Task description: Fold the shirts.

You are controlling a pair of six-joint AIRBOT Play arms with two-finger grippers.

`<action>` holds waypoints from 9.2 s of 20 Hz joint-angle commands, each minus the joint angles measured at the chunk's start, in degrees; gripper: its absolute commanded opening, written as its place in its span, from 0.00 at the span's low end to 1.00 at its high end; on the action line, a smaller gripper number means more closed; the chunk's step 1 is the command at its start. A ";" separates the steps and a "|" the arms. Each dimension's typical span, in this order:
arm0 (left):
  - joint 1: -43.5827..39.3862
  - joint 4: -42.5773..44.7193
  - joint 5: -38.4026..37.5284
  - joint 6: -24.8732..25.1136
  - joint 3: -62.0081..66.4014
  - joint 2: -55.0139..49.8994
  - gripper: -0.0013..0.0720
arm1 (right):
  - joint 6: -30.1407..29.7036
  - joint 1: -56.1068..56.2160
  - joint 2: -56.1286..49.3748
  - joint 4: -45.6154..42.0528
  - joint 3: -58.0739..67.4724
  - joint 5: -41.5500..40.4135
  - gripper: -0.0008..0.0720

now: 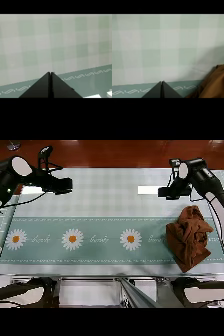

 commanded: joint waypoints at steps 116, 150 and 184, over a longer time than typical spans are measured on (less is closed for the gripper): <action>20.85 -44.06 0.15 23.54 -23.85 24.52 0.04 | -10.43 4.11 20.04 35.67 -11.13 -10.36 0.05; 12.00 -13.42 19.26 10.69 -21.84 28.11 0.04 | 1.49 -0.79 43.98 7.48 -33.73 -8.74 0.05; 34.91 -35.71 2.16 20.65 -60.59 21.70 0.97 | -30.71 -38.21 36.74 54.49 -52.98 -6.80 0.86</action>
